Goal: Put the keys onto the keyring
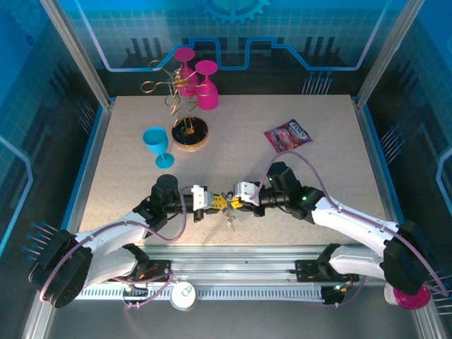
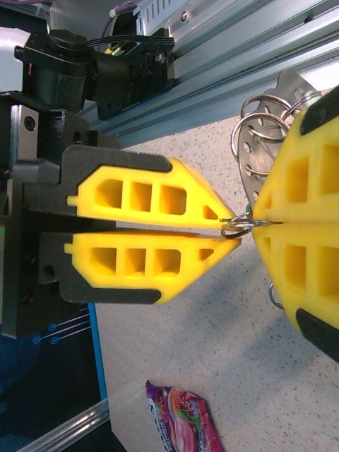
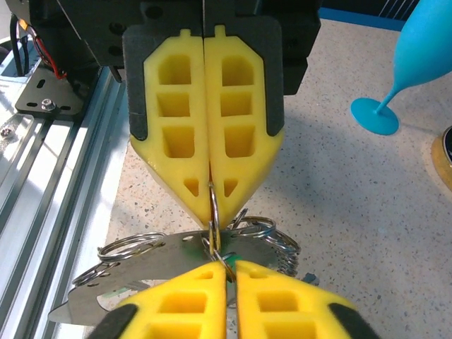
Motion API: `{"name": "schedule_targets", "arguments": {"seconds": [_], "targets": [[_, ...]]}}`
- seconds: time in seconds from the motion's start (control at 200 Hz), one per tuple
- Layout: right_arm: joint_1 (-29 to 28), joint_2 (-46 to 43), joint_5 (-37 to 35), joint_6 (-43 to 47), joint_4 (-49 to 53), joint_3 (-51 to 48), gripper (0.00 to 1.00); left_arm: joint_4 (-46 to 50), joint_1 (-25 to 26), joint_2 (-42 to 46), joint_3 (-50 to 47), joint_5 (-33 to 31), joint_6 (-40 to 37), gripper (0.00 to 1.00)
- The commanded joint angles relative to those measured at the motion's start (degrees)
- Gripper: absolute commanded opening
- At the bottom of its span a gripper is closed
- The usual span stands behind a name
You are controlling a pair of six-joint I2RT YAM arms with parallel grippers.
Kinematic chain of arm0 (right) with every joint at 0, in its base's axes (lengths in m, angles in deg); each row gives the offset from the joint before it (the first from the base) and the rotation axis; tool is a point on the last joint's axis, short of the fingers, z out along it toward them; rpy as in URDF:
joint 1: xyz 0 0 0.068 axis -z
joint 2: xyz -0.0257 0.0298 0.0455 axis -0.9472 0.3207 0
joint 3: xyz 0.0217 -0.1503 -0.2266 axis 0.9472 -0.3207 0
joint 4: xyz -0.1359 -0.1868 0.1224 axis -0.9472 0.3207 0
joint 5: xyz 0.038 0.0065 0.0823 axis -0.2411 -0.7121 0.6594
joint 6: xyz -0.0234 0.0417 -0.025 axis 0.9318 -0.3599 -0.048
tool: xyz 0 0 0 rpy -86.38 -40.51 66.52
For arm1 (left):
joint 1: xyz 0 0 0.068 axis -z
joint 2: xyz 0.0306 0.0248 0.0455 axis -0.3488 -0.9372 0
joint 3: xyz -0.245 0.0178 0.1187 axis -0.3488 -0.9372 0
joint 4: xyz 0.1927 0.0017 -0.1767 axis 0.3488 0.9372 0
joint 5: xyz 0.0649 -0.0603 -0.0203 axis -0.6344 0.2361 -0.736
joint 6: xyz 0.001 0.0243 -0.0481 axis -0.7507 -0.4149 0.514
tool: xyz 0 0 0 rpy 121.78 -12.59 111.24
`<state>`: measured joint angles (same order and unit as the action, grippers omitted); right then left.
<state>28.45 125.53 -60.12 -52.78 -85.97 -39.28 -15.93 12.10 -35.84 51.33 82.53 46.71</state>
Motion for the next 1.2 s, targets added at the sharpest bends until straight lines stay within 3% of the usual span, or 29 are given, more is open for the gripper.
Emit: {"name": "schedule_targets", "arguments": {"seconds": [0.0,0.055,0.485,0.67,0.876,1.041,1.166,1.196], "targets": [[-0.82,0.25,1.26,-0.01,-0.03,1.73,0.06,0.72,-0.21,1.05,1.89,2.52,-1.36,0.0],[-0.81,0.29,1.29,-0.01,0.26,1.67,0.0,0.63,-0.14,0.95,1.97,2.53,-1.23,0.0],[-0.79,3.6,3.69,-3.38,-3.24,1.03,0.0,-5.98,-0.09,-0.57,1.73,2.45,3.11,0.0],[1.0,-0.56,4.92,-6.25,-7.71,-2.11,0.21,-5.99,-0.08,-1.05,1.6,2.27,3.03,0.0],[1.1,-0.87,6.74,-5.97,-7.9,-2.4,0.27,-6.04,-0.08,-1.05,1.51,2.18,2.94,0.0],[0.98,0.46,6.73,-6.11,-8.54,-1.63,0.2,-6.34,-0.1,-0.91,1.5,2.27,3.16,0.0],[0.93,1.2,6.7,-6.27,-8.35,-0.88,0.0,-6.18,-0.08,-0.96,1.57,2.15,3.51,0.0],[0.85,1.13,6.38,-6.05,-7.48,-0.46,0.0,-5.45,-0.09,-0.89,1.75,1.58,3.41,0.0]]}}
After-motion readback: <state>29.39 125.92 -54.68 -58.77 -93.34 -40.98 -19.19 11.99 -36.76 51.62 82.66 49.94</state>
